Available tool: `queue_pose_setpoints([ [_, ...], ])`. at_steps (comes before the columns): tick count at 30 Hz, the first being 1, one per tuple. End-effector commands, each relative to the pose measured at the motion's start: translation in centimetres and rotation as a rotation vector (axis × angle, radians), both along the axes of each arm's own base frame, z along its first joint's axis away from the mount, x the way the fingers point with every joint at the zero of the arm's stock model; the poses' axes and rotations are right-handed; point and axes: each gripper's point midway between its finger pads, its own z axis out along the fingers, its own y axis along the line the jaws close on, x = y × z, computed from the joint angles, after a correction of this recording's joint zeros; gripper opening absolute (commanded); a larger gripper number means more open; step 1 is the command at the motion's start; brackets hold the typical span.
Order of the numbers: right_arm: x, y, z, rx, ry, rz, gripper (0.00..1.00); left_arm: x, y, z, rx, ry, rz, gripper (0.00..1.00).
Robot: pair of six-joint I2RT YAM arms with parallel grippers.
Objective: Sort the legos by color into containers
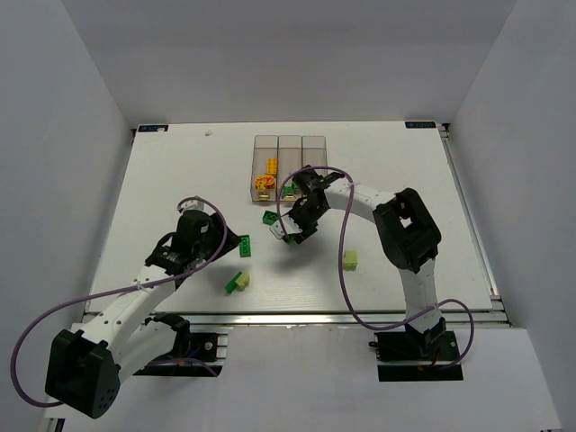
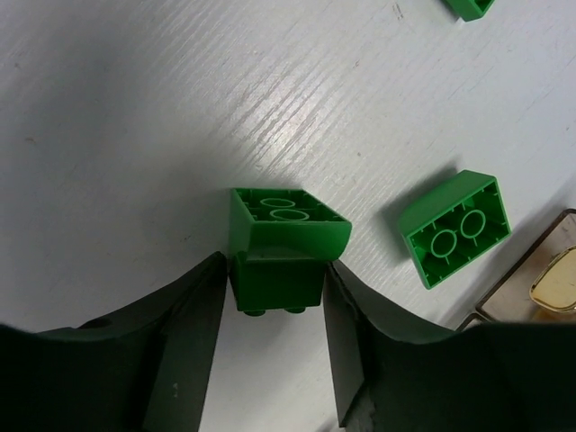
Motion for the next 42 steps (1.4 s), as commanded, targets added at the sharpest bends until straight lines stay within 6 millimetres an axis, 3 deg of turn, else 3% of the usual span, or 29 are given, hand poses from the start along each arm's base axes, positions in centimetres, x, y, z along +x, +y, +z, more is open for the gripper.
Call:
queue_pose_setpoints([
  [1,-0.1,-0.1,0.0,-0.025,0.005,0.013,0.51,0.3,-0.1,0.9,-0.019,-0.030,0.005,0.63],
  [7,-0.4,-0.3,0.1,-0.032,0.028,-0.015,0.38,0.6,-0.5,1.5,-0.048,-0.060,-0.001,0.63],
  [9,-0.4,-0.1,0.5,-0.025,0.041,-0.037,0.30,0.4,-1.2,1.9,-0.080,-0.071,-0.032,0.64],
  [13,-0.7,0.8,3.3,0.011,0.160,-0.165,0.15,0.7,-2.9,3.5,-0.162,-0.159,-0.111,0.72],
  [17,-2.5,1.3,6.4,0.032,0.340,-0.272,0.04,0.5,-4.5,5.5,-0.218,-0.271,-0.221,0.78],
  [21,-4.1,1.7,9.0,0.047,0.511,-0.370,0.00,0.7,-5.3,8.7,-0.245,-0.418,-0.289,0.81],
  [27,-4.6,2.4,12.9,0.081,0.749,-0.492,0.00,0.7,-6.6,12.1,-0.283,-0.564,-0.384,0.89],
  [35,-6.3,2.8,17.6,0.147,0.964,-0.468,0.00,1.2,-7.7,13.7,-0.298,-0.627,-0.452,0.97],
  [42,-7.8,3.0,20.5,0.188,1.097,-0.414,0.00,0.9,-8.4,15.9,-0.341,-0.704,-0.490,0.98],
])
